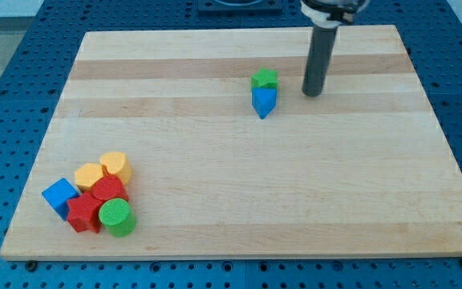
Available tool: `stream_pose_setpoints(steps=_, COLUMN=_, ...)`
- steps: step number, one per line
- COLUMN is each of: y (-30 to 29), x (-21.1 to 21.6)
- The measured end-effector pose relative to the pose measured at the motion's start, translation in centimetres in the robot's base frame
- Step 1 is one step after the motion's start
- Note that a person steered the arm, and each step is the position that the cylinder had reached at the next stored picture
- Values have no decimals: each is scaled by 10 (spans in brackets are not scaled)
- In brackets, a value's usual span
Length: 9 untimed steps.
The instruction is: Push the green star into the red circle
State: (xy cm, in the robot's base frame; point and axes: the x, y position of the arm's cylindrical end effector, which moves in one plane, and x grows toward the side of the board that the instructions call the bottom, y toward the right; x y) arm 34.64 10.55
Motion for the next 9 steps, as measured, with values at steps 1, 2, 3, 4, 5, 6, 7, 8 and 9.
stream_pose_setpoints(steps=1, y=-34, x=-23)
stream_pose_setpoints(steps=2, y=-57, x=-26)
stream_pose_setpoints(steps=3, y=-75, x=-23)
stream_pose_setpoints(steps=4, y=-89, x=-9)
stream_pose_setpoints(steps=5, y=-99, x=9)
stream_pose_setpoints(steps=6, y=-108, x=31)
stream_pose_setpoints(steps=7, y=-117, x=53)
stream_pose_setpoints(steps=8, y=-127, x=74)
stream_pose_setpoints(steps=9, y=-143, x=104)
